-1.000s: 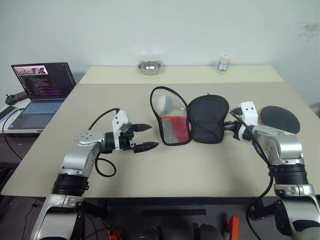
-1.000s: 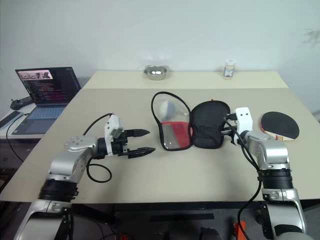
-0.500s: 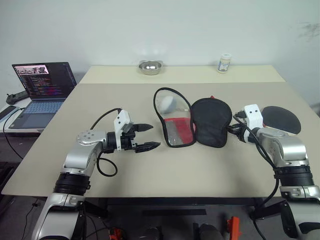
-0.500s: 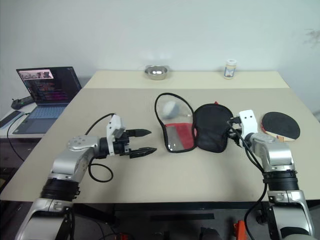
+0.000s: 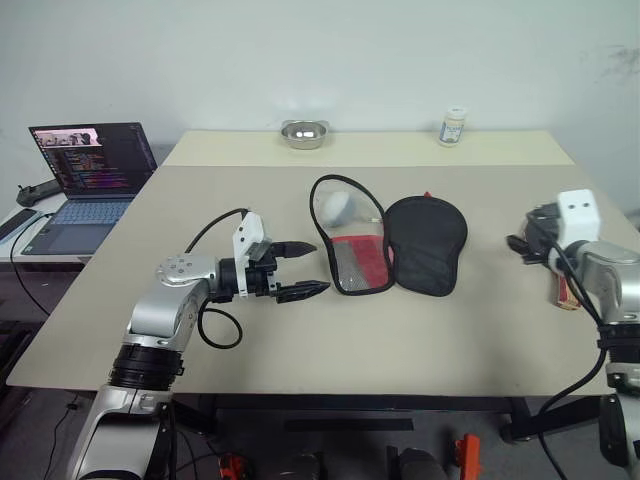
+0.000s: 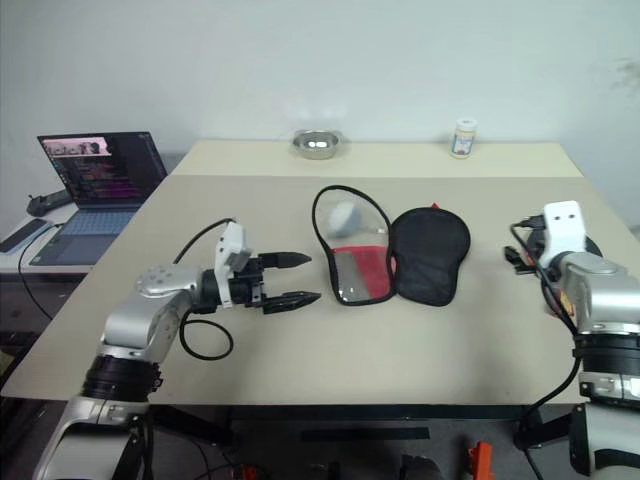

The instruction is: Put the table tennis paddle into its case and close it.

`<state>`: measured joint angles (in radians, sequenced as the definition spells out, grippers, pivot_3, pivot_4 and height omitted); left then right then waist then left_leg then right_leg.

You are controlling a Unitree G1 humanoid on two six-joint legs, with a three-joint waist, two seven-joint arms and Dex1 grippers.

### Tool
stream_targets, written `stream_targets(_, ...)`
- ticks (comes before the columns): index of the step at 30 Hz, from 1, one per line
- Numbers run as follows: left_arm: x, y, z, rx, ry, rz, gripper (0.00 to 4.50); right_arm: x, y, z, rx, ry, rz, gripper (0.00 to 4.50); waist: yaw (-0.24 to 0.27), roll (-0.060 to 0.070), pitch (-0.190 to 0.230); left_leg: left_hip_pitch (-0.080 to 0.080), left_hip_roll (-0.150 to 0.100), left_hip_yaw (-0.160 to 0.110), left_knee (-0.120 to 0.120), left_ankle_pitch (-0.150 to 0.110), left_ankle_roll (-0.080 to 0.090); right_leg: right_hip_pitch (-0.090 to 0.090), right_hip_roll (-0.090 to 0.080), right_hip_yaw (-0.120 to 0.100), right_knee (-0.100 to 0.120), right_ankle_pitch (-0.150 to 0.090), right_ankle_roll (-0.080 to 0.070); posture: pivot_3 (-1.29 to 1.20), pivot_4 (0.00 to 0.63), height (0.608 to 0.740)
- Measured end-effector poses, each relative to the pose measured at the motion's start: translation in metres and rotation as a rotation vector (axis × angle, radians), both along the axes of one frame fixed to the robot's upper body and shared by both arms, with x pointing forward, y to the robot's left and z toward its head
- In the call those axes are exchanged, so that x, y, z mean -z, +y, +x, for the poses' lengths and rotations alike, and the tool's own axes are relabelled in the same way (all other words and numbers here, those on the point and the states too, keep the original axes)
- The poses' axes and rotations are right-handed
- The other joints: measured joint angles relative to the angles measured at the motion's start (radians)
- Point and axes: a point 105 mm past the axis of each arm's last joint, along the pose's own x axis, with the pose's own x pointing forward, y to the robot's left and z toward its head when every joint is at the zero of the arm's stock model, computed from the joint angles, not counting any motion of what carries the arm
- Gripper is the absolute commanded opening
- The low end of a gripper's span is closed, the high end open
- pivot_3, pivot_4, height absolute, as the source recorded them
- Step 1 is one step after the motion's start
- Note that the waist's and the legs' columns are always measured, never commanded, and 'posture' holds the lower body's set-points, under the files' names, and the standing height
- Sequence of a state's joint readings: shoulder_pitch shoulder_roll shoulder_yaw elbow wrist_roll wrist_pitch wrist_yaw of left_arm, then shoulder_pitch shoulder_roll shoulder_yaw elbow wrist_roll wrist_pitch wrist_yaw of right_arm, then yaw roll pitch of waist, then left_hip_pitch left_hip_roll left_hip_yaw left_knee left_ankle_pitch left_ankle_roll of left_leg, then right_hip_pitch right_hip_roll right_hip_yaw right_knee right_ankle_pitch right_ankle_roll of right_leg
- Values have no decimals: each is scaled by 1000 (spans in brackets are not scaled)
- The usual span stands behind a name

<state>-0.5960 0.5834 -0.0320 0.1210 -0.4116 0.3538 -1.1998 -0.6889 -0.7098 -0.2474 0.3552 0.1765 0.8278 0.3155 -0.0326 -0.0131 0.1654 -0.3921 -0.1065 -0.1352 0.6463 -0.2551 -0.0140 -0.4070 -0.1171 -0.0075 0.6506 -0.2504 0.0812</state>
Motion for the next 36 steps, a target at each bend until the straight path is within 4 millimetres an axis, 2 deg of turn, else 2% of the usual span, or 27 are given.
stream_targets(5,-18,-13,1,40,-53,-13,4500,13,-26,1,173,25,39,4461,-3,0,0,0,0,1,0,0,0,0,0,1,0,0,0,0,150,740)
stream_targets(14,-25,-26,4,63,-82,12,4500,49,-38,-2,255,130,76,4461,-3,0,0,0,0,1,0,0,1,0,0,0,0,0,0,0,150,740)
stream_targets(28,-31,-30,1,46,-93,19,4500,51,-33,-5,250,146,100,4461,-3,0,0,0,0,1,0,0,1,0,0,0,0,0,0,0,150,740)
stream_targets(36,-25,-28,0,39,-78,19,4500,52,-30,-8,254,153,106,4461,-3,0,0,0,0,1,1,0,1,0,0,0,0,0,0,0,150,740)
